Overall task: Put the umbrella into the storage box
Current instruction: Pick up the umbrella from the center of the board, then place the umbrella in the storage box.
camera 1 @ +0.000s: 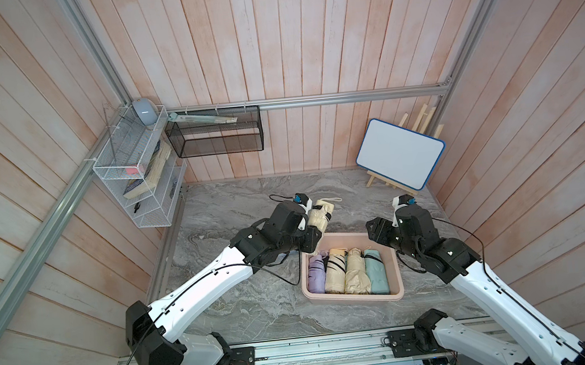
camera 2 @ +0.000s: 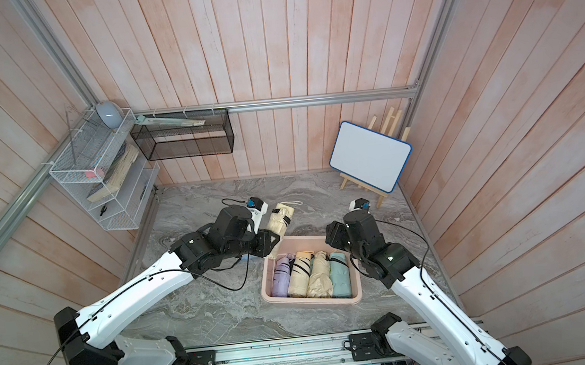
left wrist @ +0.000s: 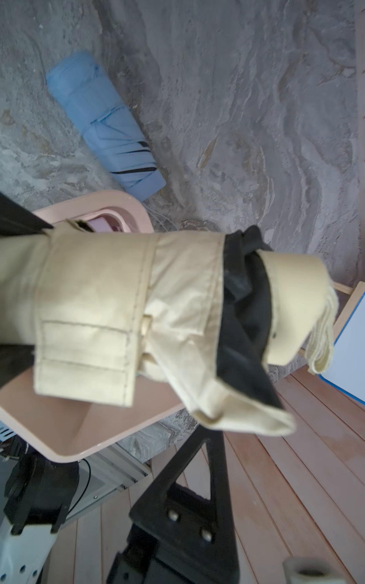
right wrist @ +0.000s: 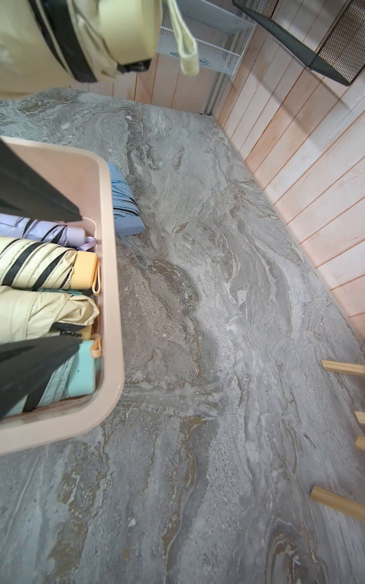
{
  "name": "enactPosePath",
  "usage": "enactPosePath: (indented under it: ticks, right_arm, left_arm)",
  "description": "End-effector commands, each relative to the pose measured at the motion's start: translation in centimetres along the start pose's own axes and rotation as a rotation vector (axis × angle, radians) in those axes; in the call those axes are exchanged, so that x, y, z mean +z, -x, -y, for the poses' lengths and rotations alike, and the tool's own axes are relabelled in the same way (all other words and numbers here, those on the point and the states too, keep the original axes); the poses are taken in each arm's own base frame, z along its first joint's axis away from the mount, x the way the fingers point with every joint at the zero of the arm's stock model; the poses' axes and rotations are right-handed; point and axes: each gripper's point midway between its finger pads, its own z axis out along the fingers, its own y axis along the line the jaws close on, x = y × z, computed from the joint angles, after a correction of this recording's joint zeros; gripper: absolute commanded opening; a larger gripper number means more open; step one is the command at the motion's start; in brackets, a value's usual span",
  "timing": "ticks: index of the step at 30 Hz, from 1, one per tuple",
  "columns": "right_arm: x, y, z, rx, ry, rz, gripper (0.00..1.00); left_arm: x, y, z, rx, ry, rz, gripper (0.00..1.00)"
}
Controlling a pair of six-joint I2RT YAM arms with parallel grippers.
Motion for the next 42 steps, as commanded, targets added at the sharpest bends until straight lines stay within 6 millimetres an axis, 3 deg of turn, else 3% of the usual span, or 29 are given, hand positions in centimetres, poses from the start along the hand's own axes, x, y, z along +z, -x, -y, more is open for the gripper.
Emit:
enactPosePath:
  ticks: [1, 4, 6, 14, 22, 26, 29, 33, 38, 42]
  right_arm:
    - [-0.5, -0.3, 1.2, 0.023, -0.034, 0.009, 0.62]
    - [-0.8, -0.4, 1.5, 0.034, -0.034, 0.014, 0.62]
    - [-1.0, -0.5, 1.6, 0.041, -0.034, 0.013, 0.61]
    - [-1.6, -1.1, 2.1, 0.069, -0.034, 0.004, 0.60]
    - [-1.8, -1.4, 2.5, 0.084, -0.029, 0.013, 0.59]
    - [-1.9, -1.6, 2.4, 0.094, -0.017, 0.008, 0.58]
    - [-2.1, -1.4, 2.4, 0.092, -0.016, 0.010, 0.58]
    - [-2.5, -1.1, 2.3, 0.090, -0.014, 0.023, 0.58]
    - [-2.8, -0.8, 2.1, 0.091, -0.016, 0.028, 0.58]
    - [-2.6, -0.7, 2.0, 0.084, -0.018, 0.024, 0.59]
  left_arm:
    - [0.2, 0.0, 1.7, -0.103, -0.036, 0.020, 0.27]
    - [1.2, -1.6, 1.7, -0.151, -0.012, -0.042, 0.26]
    - [2.0, -3.4, 2.8, -0.148, -0.016, -0.093, 0.26]
    - [5.3, -7.5, 1.4, -0.180, 0.101, -0.190, 0.26]
    - [5.9, -10.5, -0.9, -0.235, 0.246, -0.241, 0.25]
    - [6.7, -11.1, -1.6, -0.238, 0.283, -0.248, 0.35]
    - [7.4, -11.4, -1.9, -0.245, 0.301, -0.252, 0.56]
    - [7.8, -11.0, -1.7, -0.236, 0.296, -0.242, 0.74]
    - [6.9, -10.0, -1.5, -0.233, 0.286, -0.208, 0.82]
    - [4.8, -7.8, -1.1, -0.235, 0.275, -0.136, 0.83]
